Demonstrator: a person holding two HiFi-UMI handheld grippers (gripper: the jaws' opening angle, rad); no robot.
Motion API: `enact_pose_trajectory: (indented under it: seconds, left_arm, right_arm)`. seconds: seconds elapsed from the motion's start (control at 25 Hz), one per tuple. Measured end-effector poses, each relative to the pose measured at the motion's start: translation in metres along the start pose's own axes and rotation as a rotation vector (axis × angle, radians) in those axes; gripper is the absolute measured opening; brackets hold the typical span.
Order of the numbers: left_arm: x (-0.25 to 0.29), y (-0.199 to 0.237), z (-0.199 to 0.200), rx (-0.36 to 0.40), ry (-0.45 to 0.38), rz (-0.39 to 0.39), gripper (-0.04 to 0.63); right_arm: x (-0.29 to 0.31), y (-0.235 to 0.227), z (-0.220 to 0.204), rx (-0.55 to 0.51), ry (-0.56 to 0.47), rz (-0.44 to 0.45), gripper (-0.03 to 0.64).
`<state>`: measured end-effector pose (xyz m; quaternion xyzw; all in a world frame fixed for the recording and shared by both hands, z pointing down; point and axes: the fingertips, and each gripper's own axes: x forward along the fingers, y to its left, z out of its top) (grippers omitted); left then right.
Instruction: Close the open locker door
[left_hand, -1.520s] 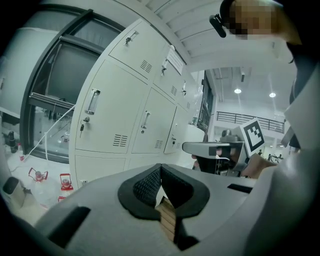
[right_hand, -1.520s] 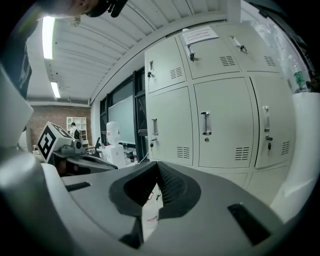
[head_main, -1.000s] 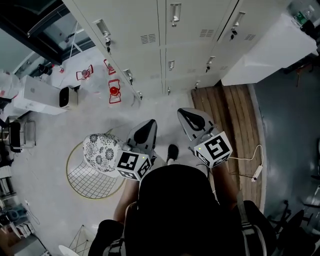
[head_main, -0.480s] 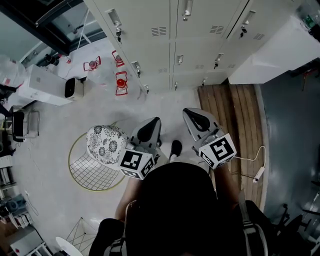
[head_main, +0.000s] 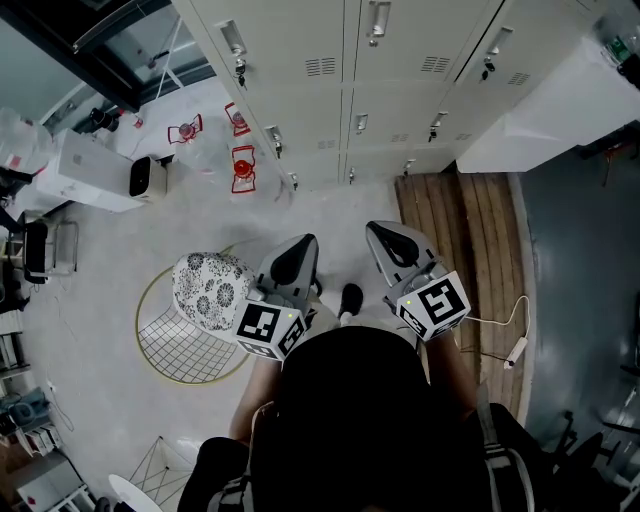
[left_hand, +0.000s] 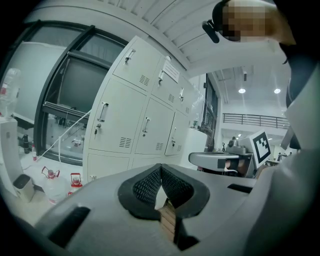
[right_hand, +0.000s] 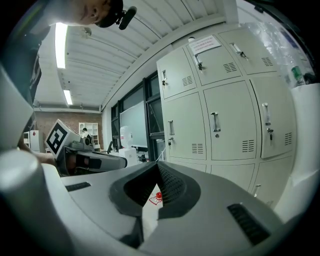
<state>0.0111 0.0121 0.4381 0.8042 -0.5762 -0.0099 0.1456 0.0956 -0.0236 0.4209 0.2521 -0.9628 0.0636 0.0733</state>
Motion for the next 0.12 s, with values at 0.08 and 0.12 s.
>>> enact_pose_trajectory:
  seconds: [0.08, 0.12]
  left_arm:
    - [0.0005, 0.0002, -0.0011, -0.003, 0.001, 0.003, 0.018]
    - [0.0007, 0.0002, -0.0017, -0.004, 0.002, 0.005, 0.018]
  right_arm:
    - [-0.0007, -0.0016, -0.0013, 0.000, 0.004, -0.002, 0.005]
    - [-0.0012, -0.0024, -0.0017, 0.000, 0.006, -0.002, 0.005]
